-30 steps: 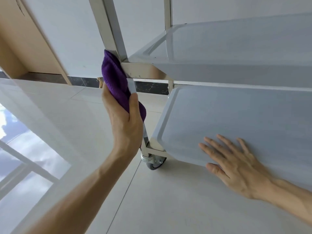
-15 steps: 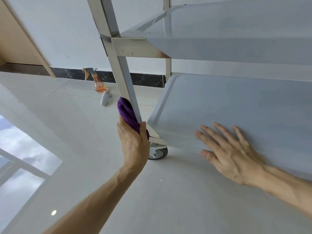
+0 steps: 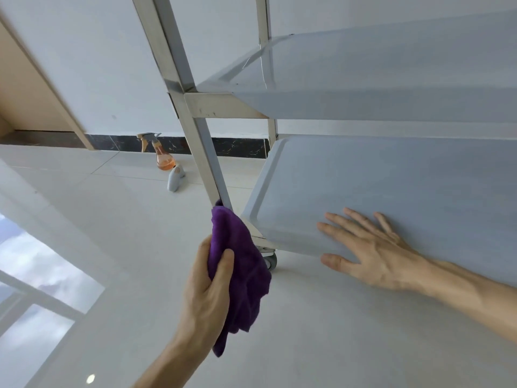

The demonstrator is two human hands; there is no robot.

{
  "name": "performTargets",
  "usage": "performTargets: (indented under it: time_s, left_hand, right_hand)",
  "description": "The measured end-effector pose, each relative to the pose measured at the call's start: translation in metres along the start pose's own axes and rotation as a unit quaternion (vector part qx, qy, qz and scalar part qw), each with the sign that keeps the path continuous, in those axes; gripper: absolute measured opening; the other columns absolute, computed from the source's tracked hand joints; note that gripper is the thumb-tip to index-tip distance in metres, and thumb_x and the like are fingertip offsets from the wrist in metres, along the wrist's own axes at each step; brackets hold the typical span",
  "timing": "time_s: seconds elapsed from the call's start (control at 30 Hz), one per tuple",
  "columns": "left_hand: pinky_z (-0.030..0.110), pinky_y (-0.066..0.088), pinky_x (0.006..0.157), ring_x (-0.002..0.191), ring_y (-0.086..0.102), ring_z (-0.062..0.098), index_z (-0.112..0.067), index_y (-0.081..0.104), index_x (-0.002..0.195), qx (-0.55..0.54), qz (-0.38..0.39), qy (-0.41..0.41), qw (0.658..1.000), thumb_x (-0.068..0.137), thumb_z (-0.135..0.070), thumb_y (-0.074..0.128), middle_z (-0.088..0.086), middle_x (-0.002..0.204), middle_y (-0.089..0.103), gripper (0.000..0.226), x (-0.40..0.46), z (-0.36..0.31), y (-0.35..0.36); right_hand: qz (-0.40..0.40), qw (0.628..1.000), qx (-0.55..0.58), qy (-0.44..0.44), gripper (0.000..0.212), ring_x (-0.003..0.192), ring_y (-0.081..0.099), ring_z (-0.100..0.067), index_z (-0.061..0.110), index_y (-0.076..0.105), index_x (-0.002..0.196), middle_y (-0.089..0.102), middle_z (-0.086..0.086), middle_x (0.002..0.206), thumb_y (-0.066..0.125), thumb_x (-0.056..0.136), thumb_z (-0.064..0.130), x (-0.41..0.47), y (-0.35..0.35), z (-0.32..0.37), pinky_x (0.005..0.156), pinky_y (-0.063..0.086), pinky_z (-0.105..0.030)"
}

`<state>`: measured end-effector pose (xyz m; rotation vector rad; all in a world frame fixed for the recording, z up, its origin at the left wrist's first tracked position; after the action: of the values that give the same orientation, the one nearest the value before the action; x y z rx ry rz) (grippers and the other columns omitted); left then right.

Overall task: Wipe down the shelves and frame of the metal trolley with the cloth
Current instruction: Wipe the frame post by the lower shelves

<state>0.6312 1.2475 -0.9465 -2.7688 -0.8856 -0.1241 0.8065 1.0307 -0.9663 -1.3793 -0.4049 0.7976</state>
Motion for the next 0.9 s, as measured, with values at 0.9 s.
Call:
performTargets:
  time_s: [0.9]
  left_hand:
    - [0.014,0.047,0.081,0.099,0.061,0.004,-0.042,0.058,0.122,0.200,0.210,0.377,0.880,0.093,-0.045,0.054,-0.023,0.106,0.057,0.029,-0.006,-0.163,0.081]
  right_hand:
    - [0.023,0.698,0.710,-0.086,0.042,0.129,0.054,-0.037,0.013,0.056,0.136,0.058,-0.017,0.138,0.061,0.097,0.027,-0.105,-0.081,0.009,0.110,0.042,-0.051]
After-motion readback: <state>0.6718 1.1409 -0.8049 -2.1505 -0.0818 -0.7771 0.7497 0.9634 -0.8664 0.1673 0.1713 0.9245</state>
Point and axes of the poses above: each hand's wrist, its own x-axis towards the middle knuckle, its own y-axis out of the palm, z = x × y, the point moved 4 cm from there along x, towards the middle knuckle
